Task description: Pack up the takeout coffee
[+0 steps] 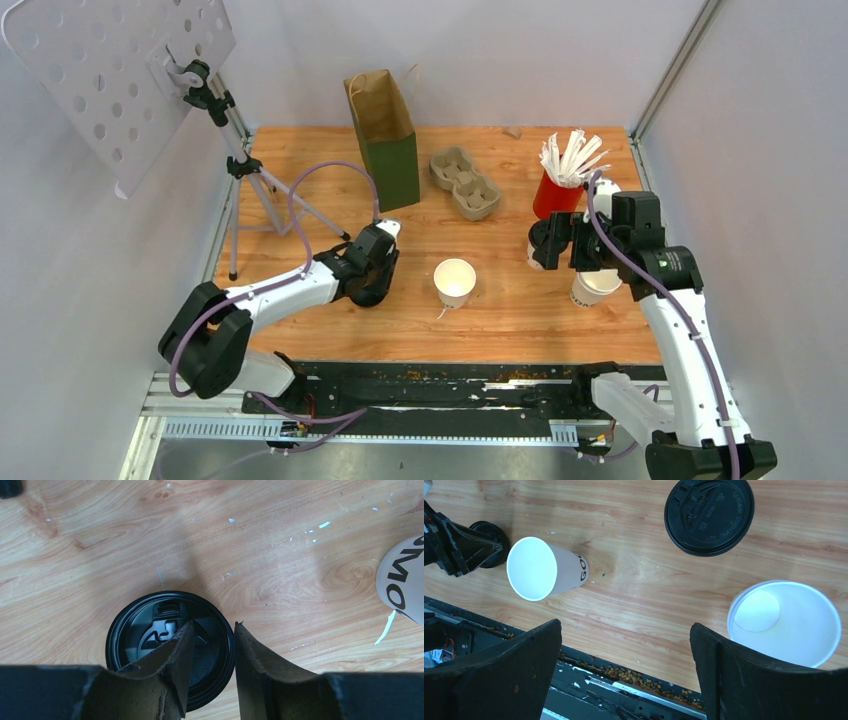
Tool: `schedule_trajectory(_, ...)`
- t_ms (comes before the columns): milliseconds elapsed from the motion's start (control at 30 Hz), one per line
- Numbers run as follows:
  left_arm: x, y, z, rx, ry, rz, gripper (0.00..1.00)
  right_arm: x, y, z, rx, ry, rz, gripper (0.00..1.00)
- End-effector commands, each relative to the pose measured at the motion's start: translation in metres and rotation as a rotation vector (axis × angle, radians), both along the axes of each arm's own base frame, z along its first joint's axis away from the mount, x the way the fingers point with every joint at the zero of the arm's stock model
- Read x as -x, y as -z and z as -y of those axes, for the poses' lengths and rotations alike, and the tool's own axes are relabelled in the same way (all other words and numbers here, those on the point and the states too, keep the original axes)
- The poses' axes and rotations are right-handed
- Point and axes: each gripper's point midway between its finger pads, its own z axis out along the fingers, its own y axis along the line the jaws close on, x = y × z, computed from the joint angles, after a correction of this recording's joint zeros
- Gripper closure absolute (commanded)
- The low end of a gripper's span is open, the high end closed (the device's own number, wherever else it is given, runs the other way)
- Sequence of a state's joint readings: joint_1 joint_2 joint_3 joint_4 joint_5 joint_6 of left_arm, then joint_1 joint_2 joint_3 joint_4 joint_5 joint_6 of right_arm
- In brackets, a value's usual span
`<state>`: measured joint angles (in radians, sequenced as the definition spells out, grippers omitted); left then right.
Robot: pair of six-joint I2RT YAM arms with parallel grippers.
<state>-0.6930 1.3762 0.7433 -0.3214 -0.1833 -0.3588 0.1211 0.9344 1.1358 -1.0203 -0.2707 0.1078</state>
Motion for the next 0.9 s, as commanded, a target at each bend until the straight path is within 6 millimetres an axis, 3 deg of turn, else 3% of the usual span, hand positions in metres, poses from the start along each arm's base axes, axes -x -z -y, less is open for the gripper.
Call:
schedule_trajectory(0, -0.007, -0.002, 0.011, 0.052, -0.001, 0.016, 0.57, -0.006, -0.005, -0.014, -0.084, -0.020, 0.051, 0.00)
schedule_trajectory(367, -0.003, -0.004, 0.015, 0.064, 0.013, -0.009, 0.56, -0.003, 0.023, -0.006, -0.045, 0.006, 0.002, 0.00)
schedule_trajectory(500, -0.003, -0.012, 0.015, 0.077, 0.013, 0.002, 0.50, -0.002, 0.019, -0.012, -0.067, -0.026, 0.015, 0.00)
schedule_trajectory(867, -0.002, -0.025, 0.018, 0.092, 0.026, 0.003, 0.48, 0.003, 0.014, -0.023, -0.101, -0.108, 0.038, 0.05)
